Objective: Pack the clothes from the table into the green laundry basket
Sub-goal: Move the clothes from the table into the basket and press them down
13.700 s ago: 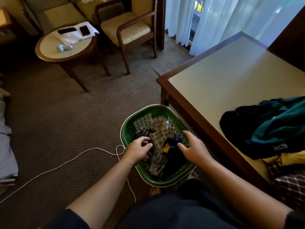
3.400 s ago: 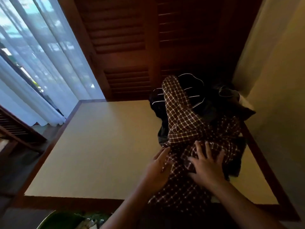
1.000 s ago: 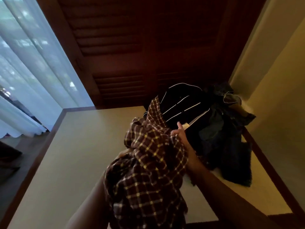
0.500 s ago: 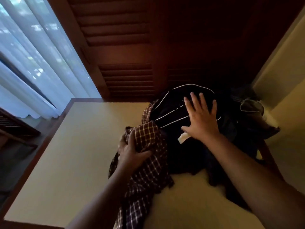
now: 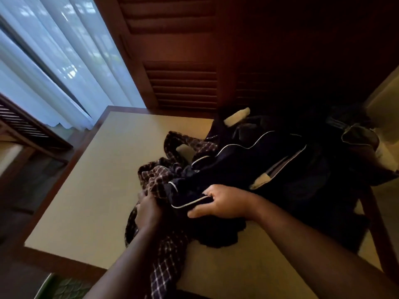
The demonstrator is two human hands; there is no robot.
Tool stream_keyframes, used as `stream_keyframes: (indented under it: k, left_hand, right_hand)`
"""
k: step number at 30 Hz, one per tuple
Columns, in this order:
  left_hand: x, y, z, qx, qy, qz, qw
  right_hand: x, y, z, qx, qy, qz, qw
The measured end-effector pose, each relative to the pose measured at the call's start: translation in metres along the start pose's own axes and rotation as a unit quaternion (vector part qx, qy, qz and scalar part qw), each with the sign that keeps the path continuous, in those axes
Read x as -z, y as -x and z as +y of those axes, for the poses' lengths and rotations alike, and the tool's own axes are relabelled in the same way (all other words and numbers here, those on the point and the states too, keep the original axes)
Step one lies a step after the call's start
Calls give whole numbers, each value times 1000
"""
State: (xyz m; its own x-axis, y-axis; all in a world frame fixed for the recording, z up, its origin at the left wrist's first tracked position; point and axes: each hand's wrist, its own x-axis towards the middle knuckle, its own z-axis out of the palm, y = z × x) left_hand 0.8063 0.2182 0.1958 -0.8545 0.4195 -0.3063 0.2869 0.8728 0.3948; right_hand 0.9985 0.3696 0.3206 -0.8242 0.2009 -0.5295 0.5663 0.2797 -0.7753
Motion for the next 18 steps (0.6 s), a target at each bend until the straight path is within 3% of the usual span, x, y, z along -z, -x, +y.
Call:
stream_keyframes:
  k: [2, 4, 5, 7, 10, 12, 14, 16, 18]
  left_hand:
    - [10, 0, -20, 8, -11, 19, 1000]
    - [20, -1, -36, 26, -20, 21, 999]
    - [24, -1, -43, 29, -35, 16, 999]
    - [30, 1, -52, 20, -63, 8, 998]
    - [31, 1, -67, 20, -68, 4, 998]
    - [30, -4, -83, 86, -26, 6, 996]
    - [30, -7, -98, 150, 31, 9, 988]
    - [34, -5, -107, 193, 79, 23, 978]
    - [42, -1, -113, 209, 98, 31, 972]
  right_hand:
    - [5, -6, 2, 32, 139, 81, 986]
    - [12, -23, 18, 40, 360, 246, 899]
    - [18, -32, 27, 19, 426, 272, 863]
    - [28, -50, 44, -59, 454, 212, 863]
    - [19, -70, 52, -134, 379, 106, 909]
    - [-4, -72, 35, -67, 249, 131, 957]
    - [-29, -64, 5, 13, 55, 73, 996]
    - [-52, -54, -22, 47, -42, -41, 997]
    - [-69, -54, -34, 66, -17, -77, 995]
